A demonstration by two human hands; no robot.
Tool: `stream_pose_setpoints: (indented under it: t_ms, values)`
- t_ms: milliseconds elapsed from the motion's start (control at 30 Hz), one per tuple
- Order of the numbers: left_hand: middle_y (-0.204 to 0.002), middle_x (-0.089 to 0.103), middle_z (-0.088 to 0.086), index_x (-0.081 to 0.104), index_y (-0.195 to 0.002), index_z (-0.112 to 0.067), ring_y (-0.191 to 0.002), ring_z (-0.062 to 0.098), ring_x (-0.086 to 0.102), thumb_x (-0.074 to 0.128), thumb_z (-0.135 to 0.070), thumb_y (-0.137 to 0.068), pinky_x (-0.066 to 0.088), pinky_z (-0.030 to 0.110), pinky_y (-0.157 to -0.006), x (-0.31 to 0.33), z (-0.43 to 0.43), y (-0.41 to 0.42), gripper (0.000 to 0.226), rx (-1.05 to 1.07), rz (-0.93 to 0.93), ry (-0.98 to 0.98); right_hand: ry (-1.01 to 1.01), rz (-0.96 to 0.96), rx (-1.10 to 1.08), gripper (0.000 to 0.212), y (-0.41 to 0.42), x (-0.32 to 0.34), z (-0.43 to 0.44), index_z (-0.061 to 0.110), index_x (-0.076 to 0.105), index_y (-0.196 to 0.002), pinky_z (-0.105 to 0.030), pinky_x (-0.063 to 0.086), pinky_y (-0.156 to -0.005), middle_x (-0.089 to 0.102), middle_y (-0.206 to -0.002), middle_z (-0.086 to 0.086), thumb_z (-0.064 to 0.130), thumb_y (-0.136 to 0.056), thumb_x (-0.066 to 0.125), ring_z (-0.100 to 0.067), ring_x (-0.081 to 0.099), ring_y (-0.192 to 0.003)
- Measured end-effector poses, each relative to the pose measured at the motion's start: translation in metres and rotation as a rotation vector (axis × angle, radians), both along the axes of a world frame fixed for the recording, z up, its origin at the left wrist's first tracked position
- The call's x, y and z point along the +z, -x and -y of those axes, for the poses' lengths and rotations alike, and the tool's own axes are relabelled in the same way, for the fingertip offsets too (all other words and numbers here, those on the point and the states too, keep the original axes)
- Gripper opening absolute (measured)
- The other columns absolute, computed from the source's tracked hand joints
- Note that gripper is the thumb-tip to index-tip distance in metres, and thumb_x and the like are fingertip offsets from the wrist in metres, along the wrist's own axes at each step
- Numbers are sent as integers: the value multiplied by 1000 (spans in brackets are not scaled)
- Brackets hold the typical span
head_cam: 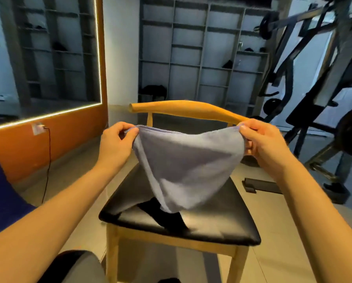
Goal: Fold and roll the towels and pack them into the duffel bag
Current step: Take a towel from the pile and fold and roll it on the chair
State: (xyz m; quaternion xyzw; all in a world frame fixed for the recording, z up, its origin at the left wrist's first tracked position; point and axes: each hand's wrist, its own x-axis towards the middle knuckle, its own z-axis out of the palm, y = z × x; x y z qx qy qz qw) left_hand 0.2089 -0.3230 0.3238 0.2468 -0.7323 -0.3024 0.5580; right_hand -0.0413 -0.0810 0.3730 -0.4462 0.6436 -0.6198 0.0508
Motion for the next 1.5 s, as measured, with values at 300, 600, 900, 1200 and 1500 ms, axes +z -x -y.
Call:
stream_pose_setpoints:
  t_ms: [300, 600, 900, 1200, 1500]
  values:
    - [-90, 71, -6, 75, -101, -19, -82, 6, 64, 66, -31, -98, 44, 13, -65, 60, 19, -22, 15, -45, 147, -51, 47, 77, -72, 18, -16, 52, 10, 6, 69, -105, -30, 54, -62, 67, -94, -16, 18, -103, 55, -22, 61, -76]
    - [-89, 71, 0, 74, -108, -22, -80, 13, 63, 59, -30, -101, 50, 23, -73, 66, 34, -37, 19, -201, 249, -157, 88, 125, -115, 19, -36, 58, 4, 7, 69, -112, -21, 52, -53, 69, -76, 3, 17, -104, 54, -5, 66, -59]
    - [-89, 76, -4, 74, -107, -17, -74, 7, 73, 50, -18, -104, 56, 17, -56, 77, 31, -54, 24, -660, 93, -488, 276, 213, 313, 14, -38, 64, -29, 11, 66, -93, -27, 48, -66, 63, -87, -7, 15, -97, 54, -18, 57, -78]
    - [-108, 73, 9, 75, -111, -12, -106, 25, 64, 61, -23, -100, 51, 30, -76, 48, 77, 22, 20, -359, 426, -441, 57, 287, -291, 5, 10, 30, 33, 10, 67, -88, -27, 54, -52, 66, -78, -5, 8, -91, 63, -13, 65, -61]
    - [-96, 74, 6, 79, -88, -18, -92, 29, 67, 68, -19, -90, 59, 44, -88, -93, 142, 123, 12, 4, 777, -410, -372, 268, -581, 19, 91, -118, 121, 5, 69, -73, -28, 40, -46, 65, -59, -11, 2, -89, 58, -23, 53, -51]
